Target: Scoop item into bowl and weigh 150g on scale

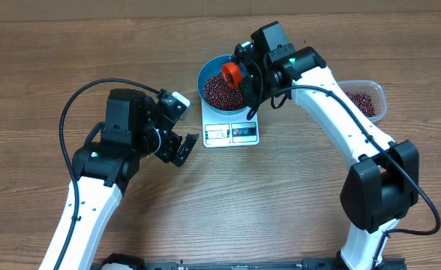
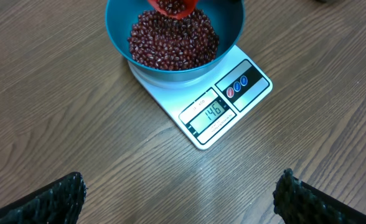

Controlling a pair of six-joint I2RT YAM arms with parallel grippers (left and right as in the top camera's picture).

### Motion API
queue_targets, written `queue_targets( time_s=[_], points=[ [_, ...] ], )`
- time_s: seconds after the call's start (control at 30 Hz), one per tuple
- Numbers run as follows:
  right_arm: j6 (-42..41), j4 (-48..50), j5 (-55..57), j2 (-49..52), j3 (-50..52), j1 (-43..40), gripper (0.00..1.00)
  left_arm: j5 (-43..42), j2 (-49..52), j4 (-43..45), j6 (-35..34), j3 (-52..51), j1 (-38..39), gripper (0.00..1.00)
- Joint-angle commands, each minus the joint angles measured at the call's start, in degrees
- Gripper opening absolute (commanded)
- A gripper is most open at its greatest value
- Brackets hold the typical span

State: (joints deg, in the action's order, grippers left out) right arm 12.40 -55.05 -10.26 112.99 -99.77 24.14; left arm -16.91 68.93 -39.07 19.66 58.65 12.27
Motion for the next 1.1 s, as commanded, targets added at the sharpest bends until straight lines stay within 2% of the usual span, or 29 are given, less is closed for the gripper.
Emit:
queue_targets(
  time_s=[0.0, 1.07],
  points=[
    [2.8, 0.2, -0.2, -2.6, -1.6, 0.0, 0.04, 0.4, 0.4, 0.1, -0.6, 0.9, -0.2, 1.00],
    [7.4, 1.5, 4.9, -2.6, -1.6, 0.1, 0.04, 0.4, 0.4, 0.1, -0.6, 0.9, -0.3, 1.00]
  ],
)
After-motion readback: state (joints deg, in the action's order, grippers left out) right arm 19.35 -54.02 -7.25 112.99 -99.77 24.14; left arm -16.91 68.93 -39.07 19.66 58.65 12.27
